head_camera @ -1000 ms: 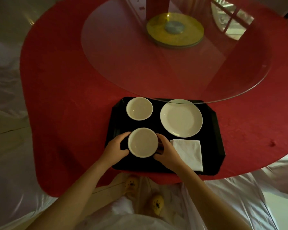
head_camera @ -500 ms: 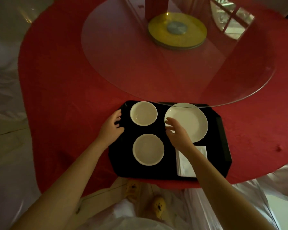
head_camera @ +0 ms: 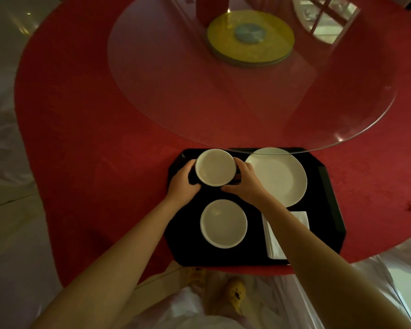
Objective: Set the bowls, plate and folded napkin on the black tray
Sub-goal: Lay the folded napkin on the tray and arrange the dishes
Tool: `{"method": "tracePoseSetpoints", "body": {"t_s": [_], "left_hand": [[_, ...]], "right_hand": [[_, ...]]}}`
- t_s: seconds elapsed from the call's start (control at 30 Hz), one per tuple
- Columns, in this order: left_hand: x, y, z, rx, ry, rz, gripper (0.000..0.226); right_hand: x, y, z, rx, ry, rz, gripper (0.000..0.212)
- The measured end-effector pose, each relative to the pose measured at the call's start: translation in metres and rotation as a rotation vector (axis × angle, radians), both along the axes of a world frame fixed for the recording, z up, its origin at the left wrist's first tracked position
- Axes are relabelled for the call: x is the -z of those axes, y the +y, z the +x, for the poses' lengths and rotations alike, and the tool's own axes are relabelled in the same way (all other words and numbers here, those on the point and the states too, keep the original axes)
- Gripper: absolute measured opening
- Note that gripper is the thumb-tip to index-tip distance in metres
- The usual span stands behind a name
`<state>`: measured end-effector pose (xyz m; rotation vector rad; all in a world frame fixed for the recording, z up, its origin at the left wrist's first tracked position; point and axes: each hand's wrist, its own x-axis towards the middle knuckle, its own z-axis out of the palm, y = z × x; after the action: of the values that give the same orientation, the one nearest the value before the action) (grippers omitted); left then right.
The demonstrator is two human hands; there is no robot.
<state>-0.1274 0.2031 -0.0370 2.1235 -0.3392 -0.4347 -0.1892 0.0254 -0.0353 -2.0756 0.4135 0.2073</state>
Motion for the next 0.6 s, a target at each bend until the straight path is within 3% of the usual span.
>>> {"method": "tracePoseSetpoints", "body": {"t_s": [0.37, 0.43, 0.5, 0.6], "left_hand": [[0.000, -0.018, 0.005, 0.073, 0.026, 0.006, 0.064], [-0.002, -0.012, 0.001, -0.012, 0.087, 0.044, 0.069], [-0.004, -0.001, -0.012, -0.098, 0.123, 0.107, 0.057], [-0.003, 0.013, -0.045, -0.002, 0.216, 0.113, 0.038]], "right_hand": [[-0.007, -0.009, -0.016, 0.123, 0.009, 0.020, 0.081], [-0.009, -0.010, -0.026, 0.187, 0.014, 0.014, 0.068], [-0.010, -0.011, -0.043, 0.241, 0.029, -0.046, 0.044], [-0.005, -0.008, -0.074, 0.293, 0.108, 0.082, 0.026]]}}
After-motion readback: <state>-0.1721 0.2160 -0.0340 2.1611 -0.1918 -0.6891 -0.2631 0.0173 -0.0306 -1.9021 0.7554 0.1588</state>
